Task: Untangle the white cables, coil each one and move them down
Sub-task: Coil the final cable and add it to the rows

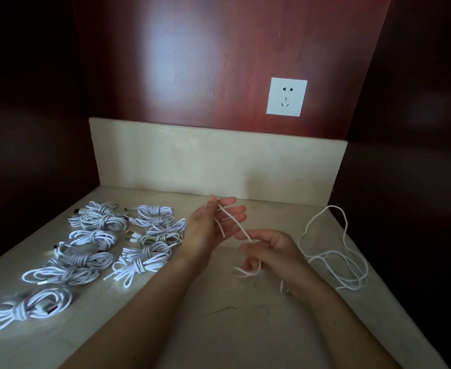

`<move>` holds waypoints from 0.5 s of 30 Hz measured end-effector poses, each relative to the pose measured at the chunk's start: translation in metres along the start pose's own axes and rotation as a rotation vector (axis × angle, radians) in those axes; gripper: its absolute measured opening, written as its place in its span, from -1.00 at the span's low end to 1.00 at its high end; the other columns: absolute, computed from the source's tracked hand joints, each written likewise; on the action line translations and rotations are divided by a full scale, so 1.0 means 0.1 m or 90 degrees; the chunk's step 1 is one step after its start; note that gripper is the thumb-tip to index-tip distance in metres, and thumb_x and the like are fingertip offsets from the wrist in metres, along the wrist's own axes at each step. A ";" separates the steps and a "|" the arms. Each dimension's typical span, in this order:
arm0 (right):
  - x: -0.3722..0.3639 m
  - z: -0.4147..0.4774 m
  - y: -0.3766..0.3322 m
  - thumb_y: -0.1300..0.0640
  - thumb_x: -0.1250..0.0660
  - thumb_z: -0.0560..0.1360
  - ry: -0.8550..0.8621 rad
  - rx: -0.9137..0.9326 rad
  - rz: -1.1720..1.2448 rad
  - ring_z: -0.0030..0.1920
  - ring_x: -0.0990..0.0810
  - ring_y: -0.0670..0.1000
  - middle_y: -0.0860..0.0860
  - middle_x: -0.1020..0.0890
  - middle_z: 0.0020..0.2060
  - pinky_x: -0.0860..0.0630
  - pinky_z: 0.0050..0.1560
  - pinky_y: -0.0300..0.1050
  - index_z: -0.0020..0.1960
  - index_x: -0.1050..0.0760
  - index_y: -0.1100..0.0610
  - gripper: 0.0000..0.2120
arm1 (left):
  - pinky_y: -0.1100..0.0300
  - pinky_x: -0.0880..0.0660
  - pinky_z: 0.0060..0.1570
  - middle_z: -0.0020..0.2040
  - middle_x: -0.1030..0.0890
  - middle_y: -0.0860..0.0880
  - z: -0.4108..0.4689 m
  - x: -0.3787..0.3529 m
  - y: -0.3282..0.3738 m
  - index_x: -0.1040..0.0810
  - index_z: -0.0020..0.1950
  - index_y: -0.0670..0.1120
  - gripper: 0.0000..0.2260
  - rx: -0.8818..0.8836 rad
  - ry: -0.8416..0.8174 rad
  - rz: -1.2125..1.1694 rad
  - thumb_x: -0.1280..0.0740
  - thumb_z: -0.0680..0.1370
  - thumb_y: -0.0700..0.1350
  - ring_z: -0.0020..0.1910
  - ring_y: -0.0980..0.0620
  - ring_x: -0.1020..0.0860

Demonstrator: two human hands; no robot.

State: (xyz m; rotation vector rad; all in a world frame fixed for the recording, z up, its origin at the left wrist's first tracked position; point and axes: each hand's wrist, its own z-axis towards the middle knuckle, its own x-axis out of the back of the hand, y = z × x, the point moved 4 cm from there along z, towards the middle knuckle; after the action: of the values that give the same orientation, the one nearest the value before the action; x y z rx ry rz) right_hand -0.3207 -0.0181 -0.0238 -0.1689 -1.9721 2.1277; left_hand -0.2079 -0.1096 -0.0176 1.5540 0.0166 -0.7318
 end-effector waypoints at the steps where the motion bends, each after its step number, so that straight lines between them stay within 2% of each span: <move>1: -0.02 0.00 0.02 0.38 -0.38 0.47 -0.019 -0.015 -0.032 -0.47 -0.56 -0.02 0.14 -0.57 -0.45 -0.49 -0.34 -0.23 -0.04 -0.66 0.16 -0.82 | 0.08 -0.60 -0.09 -0.11 -0.71 -0.15 0.02 0.02 0.01 -0.54 0.04 -0.14 -0.62 0.032 0.013 -0.082 0.00 0.70 0.04 -0.14 -0.06 -0.70; 3: -0.08 -0.01 0.04 0.35 -0.42 0.45 -0.054 -0.018 -0.065 -0.51 -0.54 -0.03 0.19 -0.58 -0.40 -0.45 -0.41 -0.26 -0.14 -0.66 0.16 -0.88 | 0.07 -0.58 -0.15 -0.36 -0.63 -0.08 0.05 0.07 0.01 -0.45 -0.08 -0.12 -0.63 0.063 0.060 -0.219 0.00 0.70 0.06 -0.33 -0.01 -0.66; 5: -0.12 -0.01 0.05 0.26 -0.47 0.39 -0.079 -0.004 -0.077 -0.53 -0.50 -0.04 0.20 -0.56 -0.42 -0.41 -0.45 -0.26 -0.19 -0.67 0.14 -0.96 | 0.20 -0.54 -0.36 -0.54 -0.35 0.01 0.07 0.12 0.01 -0.35 -0.21 -0.07 -0.63 0.078 0.106 -0.273 0.00 0.70 0.07 -0.56 0.08 -0.43; 6: -0.13 -0.01 0.05 0.23 -0.47 0.39 -0.092 -0.002 -0.087 -0.54 -0.48 -0.05 0.20 -0.55 -0.42 -0.40 -0.45 -0.25 -0.20 -0.67 0.14 -0.98 | 0.30 -0.43 -0.49 -0.55 -0.25 0.04 0.09 0.15 0.00 -0.31 -0.25 -0.05 -0.63 0.080 0.122 -0.275 0.00 0.69 0.07 -0.62 0.11 -0.30; 7: -0.13 -0.01 0.05 0.23 -0.47 0.40 -0.105 -0.001 -0.108 -0.54 -0.46 -0.07 0.19 -0.55 -0.41 -0.38 -0.45 -0.25 -0.22 -0.68 0.12 -0.95 | 0.36 -0.27 -0.59 -0.56 -0.18 0.06 0.10 0.17 0.00 -0.28 -0.27 -0.03 -0.64 0.078 0.132 -0.274 0.00 0.69 0.06 -0.64 0.12 -0.20; 9: -0.13 -0.02 0.05 0.20 -0.47 0.39 -0.135 -0.002 -0.171 -0.52 -0.45 -0.09 0.11 -0.58 -0.42 -0.34 -0.44 -0.24 -0.28 -0.68 0.04 -0.89 | 0.36 -0.05 -0.63 -0.54 -0.13 0.07 0.12 0.22 0.02 -0.25 -0.27 -0.02 -0.67 0.056 0.139 -0.241 0.00 0.67 0.03 -0.63 0.15 -0.09; 13: -0.13 -0.04 0.03 0.09 -0.40 0.23 -0.158 0.007 -0.213 -0.42 -0.49 -0.11 -0.05 -0.56 -0.47 -0.39 -0.34 -0.22 -0.39 -0.63 -0.04 -0.94 | 0.36 0.04 -0.59 -0.52 -0.13 0.08 0.13 0.28 0.17 -0.24 -0.24 0.00 -0.64 -0.029 0.153 -0.104 0.05 0.68 0.13 -0.61 0.16 -0.04; 15: -0.11 0.00 0.02 0.05 -0.40 0.17 -0.130 0.024 -0.165 -0.30 -0.59 -0.06 0.02 -0.64 -0.37 -0.49 -0.18 -0.14 -0.37 -0.65 0.00 -0.93 | 0.41 0.01 -0.58 -0.55 -0.17 0.09 0.14 0.30 0.21 -0.24 -0.23 -0.01 -0.62 -0.042 0.144 -0.042 0.10 0.68 0.14 -0.62 0.16 -0.05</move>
State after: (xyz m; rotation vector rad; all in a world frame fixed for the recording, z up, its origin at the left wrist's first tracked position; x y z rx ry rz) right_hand -0.3106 -0.0205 -0.0266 0.3061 -1.9338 2.0790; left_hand -0.1817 -0.1378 -0.0118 1.5720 0.2571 -0.5978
